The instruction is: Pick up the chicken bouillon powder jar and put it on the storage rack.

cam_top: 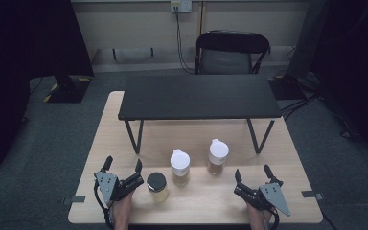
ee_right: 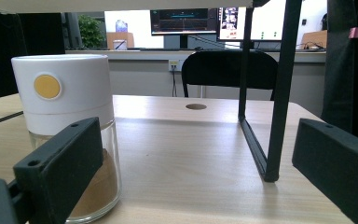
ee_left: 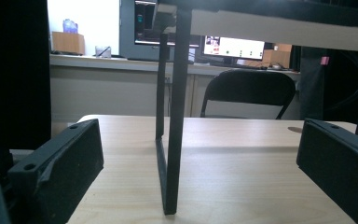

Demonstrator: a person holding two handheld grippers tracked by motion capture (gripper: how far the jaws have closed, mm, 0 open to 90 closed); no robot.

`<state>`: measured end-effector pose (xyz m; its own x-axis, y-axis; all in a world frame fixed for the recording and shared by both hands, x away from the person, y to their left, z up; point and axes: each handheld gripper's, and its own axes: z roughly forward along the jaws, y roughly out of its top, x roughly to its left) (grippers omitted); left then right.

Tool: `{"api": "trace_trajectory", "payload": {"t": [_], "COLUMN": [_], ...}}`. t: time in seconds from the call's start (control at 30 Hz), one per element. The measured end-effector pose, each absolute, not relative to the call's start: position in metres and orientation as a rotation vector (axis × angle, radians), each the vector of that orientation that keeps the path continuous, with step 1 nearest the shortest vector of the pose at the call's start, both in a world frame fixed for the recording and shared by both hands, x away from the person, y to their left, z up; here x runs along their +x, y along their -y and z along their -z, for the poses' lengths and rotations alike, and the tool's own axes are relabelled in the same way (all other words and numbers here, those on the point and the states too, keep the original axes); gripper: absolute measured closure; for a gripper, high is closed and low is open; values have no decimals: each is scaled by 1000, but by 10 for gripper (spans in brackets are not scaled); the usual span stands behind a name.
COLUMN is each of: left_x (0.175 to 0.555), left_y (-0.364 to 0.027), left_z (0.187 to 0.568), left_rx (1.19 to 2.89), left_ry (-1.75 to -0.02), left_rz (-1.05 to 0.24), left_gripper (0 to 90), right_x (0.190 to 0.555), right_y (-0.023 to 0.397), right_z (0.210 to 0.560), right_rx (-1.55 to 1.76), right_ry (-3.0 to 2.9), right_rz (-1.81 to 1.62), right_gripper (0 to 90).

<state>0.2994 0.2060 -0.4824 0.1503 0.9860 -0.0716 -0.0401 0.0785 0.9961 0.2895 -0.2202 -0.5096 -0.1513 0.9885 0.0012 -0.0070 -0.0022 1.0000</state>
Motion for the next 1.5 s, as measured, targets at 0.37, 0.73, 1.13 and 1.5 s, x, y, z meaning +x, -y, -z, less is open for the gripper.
{"api": "trace_trajectory", "payload": {"t": [0.37,0.73,1.13,1.5], "left_x": [291,278,261,245], "left_y": [-202,-200,-194,-182], "left_z": [467,450,432,414], "left_rx": [1202,1180,1187,1209], "left_ry": [-1071,-1026,-966,-890], "left_rz": [-1043,-1049,-1031,-1024], "left_gripper": [0,2,2,5], "right_x": [289,289,289,289], "right_y": [220,220,220,220], "right_z": [510,510,510,510], "right_rx": [1129,1129,1129,1129], "right_ry": [-1315,-1314,-1314,-1313], "right_rz": [-1326,-1326,-1326,-1325], "right_gripper": [7,8,10,10]}}
